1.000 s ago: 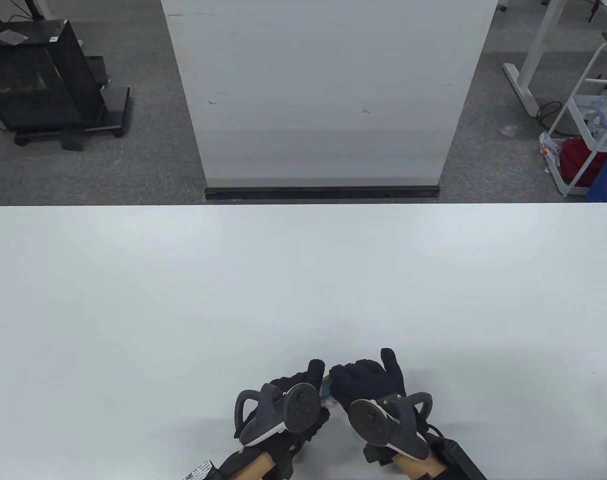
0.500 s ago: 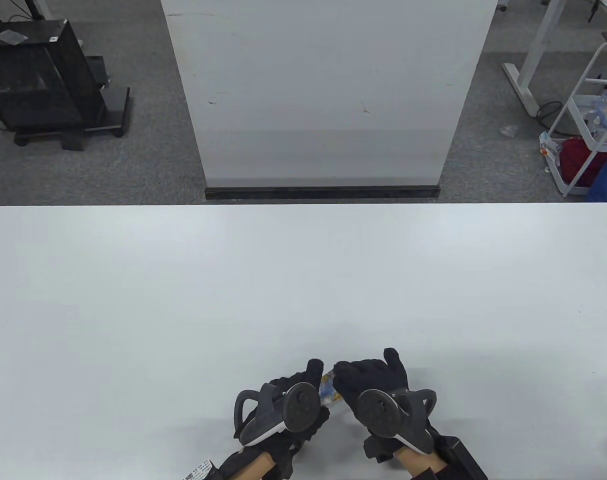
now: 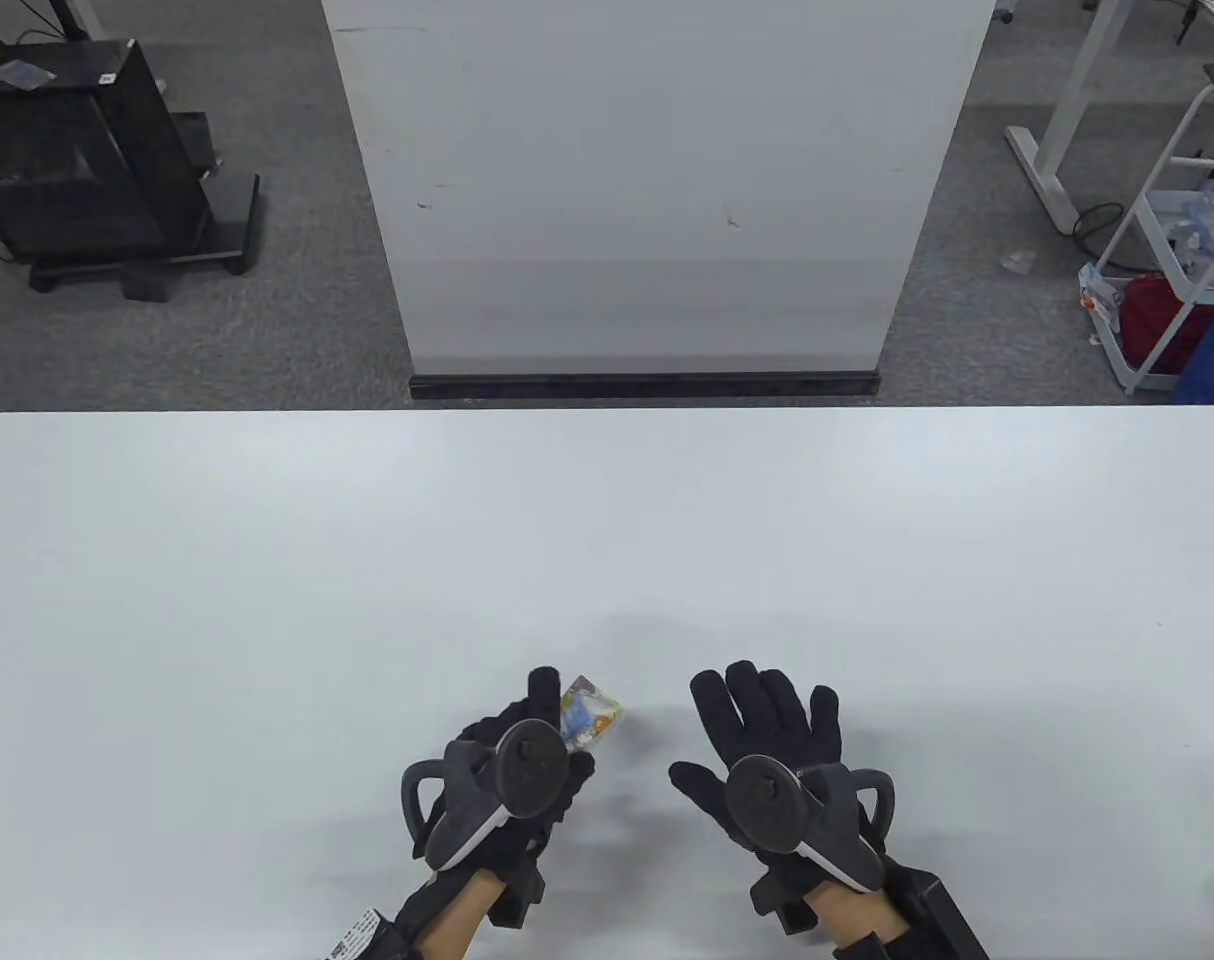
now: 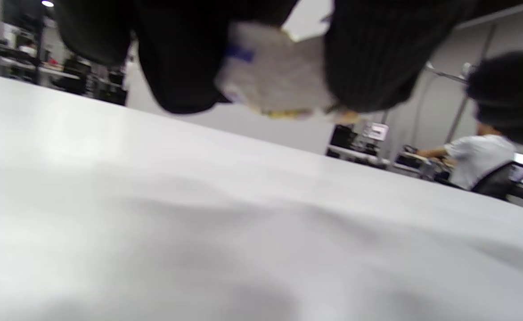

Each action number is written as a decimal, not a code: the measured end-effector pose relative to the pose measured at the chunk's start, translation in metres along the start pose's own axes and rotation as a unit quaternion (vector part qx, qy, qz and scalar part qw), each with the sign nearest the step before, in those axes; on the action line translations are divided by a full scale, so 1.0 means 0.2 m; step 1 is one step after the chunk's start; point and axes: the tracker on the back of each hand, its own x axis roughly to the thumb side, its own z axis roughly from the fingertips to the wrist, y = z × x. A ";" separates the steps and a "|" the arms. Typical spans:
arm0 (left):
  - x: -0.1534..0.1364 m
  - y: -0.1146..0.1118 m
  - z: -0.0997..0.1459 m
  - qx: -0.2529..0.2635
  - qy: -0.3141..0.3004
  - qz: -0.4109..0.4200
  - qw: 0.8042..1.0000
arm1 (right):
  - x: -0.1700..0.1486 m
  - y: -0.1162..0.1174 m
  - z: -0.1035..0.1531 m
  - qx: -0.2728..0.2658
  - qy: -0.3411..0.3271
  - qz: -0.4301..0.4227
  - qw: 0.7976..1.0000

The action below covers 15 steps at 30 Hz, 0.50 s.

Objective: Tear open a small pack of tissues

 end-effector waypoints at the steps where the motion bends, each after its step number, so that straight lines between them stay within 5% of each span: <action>1: -0.04 0.01 -0.01 0.007 0.019 -0.002 1.000 | 0.00 0.01 0.00 0.008 0.000 0.002 1.000; 7: -0.25 0.05 -0.05 0.050 0.128 -0.011 0.990 | 0.00 0.03 -0.01 0.039 -0.002 0.015 0.999; 15: -0.42 0.04 -0.10 0.042 0.229 -0.037 0.972 | -0.01 0.04 -0.01 0.055 0.001 0.019 0.998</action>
